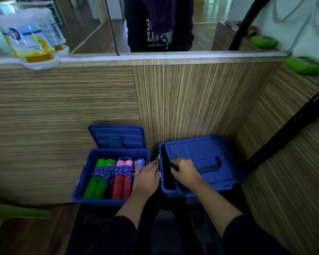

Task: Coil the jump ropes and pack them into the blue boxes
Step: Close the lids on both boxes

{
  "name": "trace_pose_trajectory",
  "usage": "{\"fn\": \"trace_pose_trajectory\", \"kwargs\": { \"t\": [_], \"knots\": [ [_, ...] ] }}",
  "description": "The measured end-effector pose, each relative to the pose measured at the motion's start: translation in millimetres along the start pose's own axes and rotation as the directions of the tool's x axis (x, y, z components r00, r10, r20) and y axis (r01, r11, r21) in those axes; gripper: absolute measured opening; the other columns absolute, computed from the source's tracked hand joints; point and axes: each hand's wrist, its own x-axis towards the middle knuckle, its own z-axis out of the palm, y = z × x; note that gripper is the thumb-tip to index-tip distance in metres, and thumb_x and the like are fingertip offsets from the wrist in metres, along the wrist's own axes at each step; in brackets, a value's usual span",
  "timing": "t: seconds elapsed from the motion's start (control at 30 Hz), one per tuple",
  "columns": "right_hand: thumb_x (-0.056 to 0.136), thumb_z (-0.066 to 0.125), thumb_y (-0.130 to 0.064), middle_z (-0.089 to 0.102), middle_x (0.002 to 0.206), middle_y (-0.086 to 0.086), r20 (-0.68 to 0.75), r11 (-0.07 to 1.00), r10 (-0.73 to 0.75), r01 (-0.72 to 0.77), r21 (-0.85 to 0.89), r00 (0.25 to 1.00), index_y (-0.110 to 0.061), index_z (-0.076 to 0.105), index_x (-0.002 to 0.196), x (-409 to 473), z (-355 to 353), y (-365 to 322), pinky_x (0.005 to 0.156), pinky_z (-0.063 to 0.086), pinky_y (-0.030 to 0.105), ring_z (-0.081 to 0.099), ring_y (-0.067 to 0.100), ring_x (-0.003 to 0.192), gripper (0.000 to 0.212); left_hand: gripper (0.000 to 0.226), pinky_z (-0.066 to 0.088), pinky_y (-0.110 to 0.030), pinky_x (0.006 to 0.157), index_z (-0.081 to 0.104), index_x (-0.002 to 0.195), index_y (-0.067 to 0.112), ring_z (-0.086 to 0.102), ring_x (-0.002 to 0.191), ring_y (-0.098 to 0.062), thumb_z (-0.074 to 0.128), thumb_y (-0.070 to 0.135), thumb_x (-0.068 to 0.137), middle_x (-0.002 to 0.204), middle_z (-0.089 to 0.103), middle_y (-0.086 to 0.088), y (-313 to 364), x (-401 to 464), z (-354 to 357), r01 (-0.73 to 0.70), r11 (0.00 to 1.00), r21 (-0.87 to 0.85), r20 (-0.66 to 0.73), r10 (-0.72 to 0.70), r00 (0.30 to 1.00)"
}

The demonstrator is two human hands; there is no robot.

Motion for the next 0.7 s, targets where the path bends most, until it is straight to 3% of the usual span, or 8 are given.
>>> {"fn": "trace_pose_trajectory", "kwargs": {
  "t": [0.07,0.13,0.2,0.3,0.37,0.5,0.6,0.7],
  "knots": [
    [0.082,0.052,-0.017,0.066,0.117,0.008,-0.117,0.993,-0.097,0.089,-0.077,0.988,-0.009,0.067,0.111,-5.1,-2.0,14.6,0.096,0.043,0.034,0.059,0.027,0.110,0.034,0.043,-0.005,-0.052,0.117,0.038,0.144,0.023,0.020,0.145,-0.006,0.036,0.026,0.101,0.151,0.037,0.011,-0.4,0.2,-0.2,-0.021,1.000,-0.009,-0.008,0.021,1.000],
    [0.082,0.044,-0.039,0.058,0.132,-0.001,-0.245,0.968,-0.130,0.070,-0.241,0.961,-0.023,0.067,0.116,-11.3,-9.6,31.4,0.108,0.032,0.045,0.050,0.027,0.124,0.044,0.043,-0.005,-0.051,0.117,0.039,0.144,0.021,0.019,0.145,-0.007,0.036,0.025,0.101,0.150,0.037,0.011,-0.5,2.3,1.4,-0.024,1.000,-0.005,-0.008,0.024,1.000],
    [0.078,0.029,-0.068,0.029,0.151,-0.010,-0.161,0.947,-0.012,-0.040,-0.318,0.987,-0.040,0.050,0.131,-18.5,-16.9,42.3,0.115,0.010,0.051,0.023,0.027,0.143,0.064,0.044,0.001,-0.054,0.117,0.043,0.141,0.016,0.027,0.143,-0.011,0.039,0.024,0.099,0.149,0.039,0.004,-2.4,2.7,3.2,-0.017,1.000,0.004,-0.022,0.017,1.000],
    [0.057,-0.003,-0.092,-0.013,0.155,-0.015,0.042,0.943,0.149,-0.130,-0.305,0.988,-0.055,0.012,0.142,-20.5,-8.6,49.7,0.115,-0.009,0.051,-0.016,0.022,0.145,0.094,0.040,0.035,-0.069,0.100,0.067,0.113,0.006,0.052,0.126,-0.023,0.050,0.024,0.082,0.127,0.061,-0.009,-9.5,2.0,5.3,-0.035,0.999,0.010,-0.100,0.036,0.994],
    [0.053,-0.013,-0.093,-0.018,0.156,-0.010,0.070,0.947,0.180,-0.153,-0.283,0.981,-0.053,0.004,0.143,-15.8,1.2,42.2,0.114,-0.010,0.054,-0.022,0.023,0.143,0.100,0.038,0.038,-0.070,0.092,0.072,0.098,0.008,0.048,0.125,-0.023,0.047,0.028,0.078,0.120,0.065,-0.010,-15.3,2.7,8.1,-0.054,0.997,0.052,-0.128,0.060,0.990],
    [0.087,0.016,-0.073,-0.028,0.154,-0.003,0.108,0.934,0.226,-0.184,-0.308,0.968,-0.046,-0.003,0.146,-6.2,10.4,22.7,0.111,-0.013,0.059,-0.030,0.028,0.140,0.069,0.039,0.038,-0.070,0.092,0.074,0.086,0.012,0.042,0.129,-0.022,0.040,0.027,0.078,0.124,0.064,-0.008,-19.7,6.1,9.9,-0.067,0.994,0.091,-0.148,0.080,0.986],
    [0.088,0.023,-0.071,-0.031,0.152,-0.008,0.129,0.929,0.242,-0.191,-0.318,0.962,-0.044,-0.006,0.146,-6.0,10.2,18.3,0.110,-0.011,0.061,-0.031,0.029,0.139,0.070,0.042,0.035,-0.071,0.094,0.076,0.084,0.016,0.049,0.131,-0.024,0.037,0.029,0.082,0.130,0.061,-0.006,-19.6,8.5,12.1,-0.044,0.992,0.115,-0.102,0.056,0.993],
    [0.086,0.022,-0.073,-0.023,0.154,-0.015,0.103,0.920,0.250,-0.203,-0.334,0.963,-0.046,-0.006,0.146,-11.4,13.9,17.7,0.111,-0.006,0.062,-0.026,0.029,0.141,0.071,0.038,0.003,-0.068,0.109,0.074,0.097,0.017,0.016,0.148,-0.019,0.037,0.028,0.097,0.155,0.032,0.000,-10.6,11.6,11.3,0.010,0.999,0.037,-0.018,-0.009,1.000]
  ]
}}
